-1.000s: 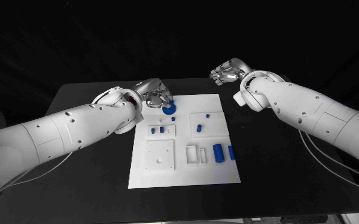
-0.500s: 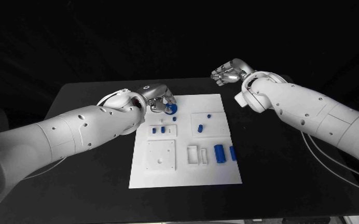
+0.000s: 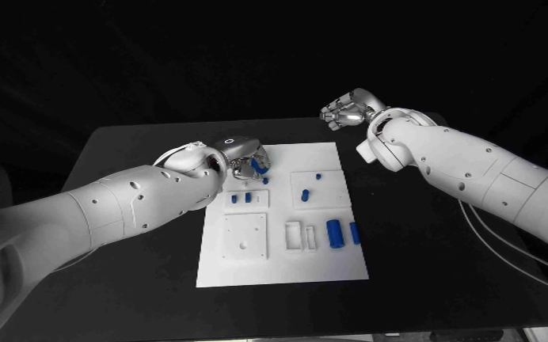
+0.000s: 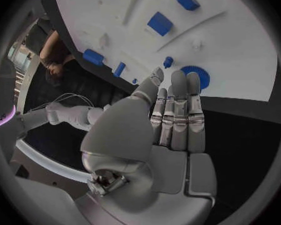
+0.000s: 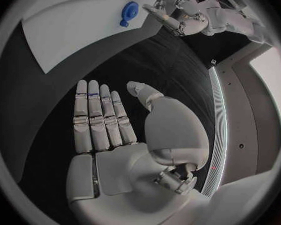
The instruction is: Assemble the parts on the task board
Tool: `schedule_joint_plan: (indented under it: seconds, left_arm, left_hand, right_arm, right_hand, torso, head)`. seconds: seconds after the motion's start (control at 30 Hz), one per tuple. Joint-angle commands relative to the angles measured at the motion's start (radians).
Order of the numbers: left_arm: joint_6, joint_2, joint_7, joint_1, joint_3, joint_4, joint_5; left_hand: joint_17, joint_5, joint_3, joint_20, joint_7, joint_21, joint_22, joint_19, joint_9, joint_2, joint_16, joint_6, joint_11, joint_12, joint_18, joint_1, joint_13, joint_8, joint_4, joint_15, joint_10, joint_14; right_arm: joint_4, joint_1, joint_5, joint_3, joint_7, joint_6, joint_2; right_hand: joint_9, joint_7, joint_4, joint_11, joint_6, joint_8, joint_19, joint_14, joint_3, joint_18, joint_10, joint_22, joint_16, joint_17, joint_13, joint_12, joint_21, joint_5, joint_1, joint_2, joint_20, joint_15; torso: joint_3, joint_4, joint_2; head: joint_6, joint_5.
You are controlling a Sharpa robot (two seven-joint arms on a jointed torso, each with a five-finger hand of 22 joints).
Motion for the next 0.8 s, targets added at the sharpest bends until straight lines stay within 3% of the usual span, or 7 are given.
schedule_joint_plan:
  seconds: [0.03,0.2,0.43,0.8]
  left_arm:
    - [0.026,0.008,0.018,-0.005,-0.001,-0.005,-0.025]
    - [0.028,0.019,0.016,-0.016,-0.002,-0.021,-0.026]
    - [0.029,0.032,0.019,-0.028,-0.005,-0.05,-0.026]
    - [0.019,0.051,0.026,-0.046,-0.007,-0.091,-0.026]
  left_hand:
    - [0.004,0.004,0.012,-0.002,-0.004,0.006,0.022,0.004,-0.001,0.006,0.023,-0.003,-0.002,-0.006,0.012,-0.006,-0.001,-0.004,-0.005,-0.006,0.002,-0.009]
    - [0.004,0.006,0.031,-0.003,0.0,0.015,0.026,0.007,-0.002,0.008,0.057,-0.008,-0.003,-0.006,0.013,-0.014,-0.001,-0.004,-0.011,-0.007,0.004,-0.014]
    - [-0.004,0.005,0.043,-0.004,0.002,0.023,0.026,0.003,-0.002,0.011,0.063,-0.01,-0.001,-0.006,0.013,-0.017,-0.001,-0.004,-0.009,-0.007,-0.006,-0.017]
    - [-0.01,0.005,0.035,-0.001,-0.004,0.034,0.025,0.014,-0.002,0.009,0.082,-0.041,0.008,-0.006,0.018,-0.007,-0.002,-0.005,0.016,-0.006,-0.065,-0.007]
  right_arm:
    - [0.005,0.001,0.002,0.001,0.004,0.005,0.0]
    - [0.013,0.001,0.002,0.001,0.004,0.004,-0.004]
    - [0.016,0.001,0.002,0.001,0.004,0.003,-0.005]
    - [0.018,0.001,0.002,0.001,0.004,0.003,-0.002]
  right_hand:
    - [0.0,0.001,-0.003,0.002,-0.004,0.003,-0.005,-0.004,-0.002,0.009,-0.007,-0.002,-0.005,-0.001,-0.002,-0.005,-0.003,0.004,-0.007,-0.004,-0.002,0.001]
    - [0.0,0.001,-0.003,0.002,-0.004,0.003,-0.005,-0.004,-0.002,0.009,-0.007,-0.002,-0.005,-0.001,-0.002,-0.005,-0.003,0.004,-0.007,-0.004,-0.002,0.001]
    - [0.0,0.001,-0.003,0.002,-0.004,0.003,-0.005,-0.004,-0.002,0.009,-0.007,-0.002,-0.005,-0.001,-0.002,-0.005,-0.003,0.004,-0.007,-0.004,-0.002,0.001]
    - [0.0,0.001,-0.001,0.002,-0.004,0.003,-0.005,-0.005,-0.003,0.009,-0.007,-0.002,-0.005,-0.001,-0.002,-0.005,-0.003,0.004,-0.006,-0.004,-0.002,0.001]
  torso:
    - [-0.0009,0.0004,0.001]
    - [-0.0013,0.0021,0.001]
    - [-0.0008,-0.0005,0.001]
    - [0.0,-0.0006,0.001]
  head:
    - [-0.001,-0.003]
    - [-0.003,-0.003]
    - [-0.004,-0.005]
    - [-0.004,-0.01]
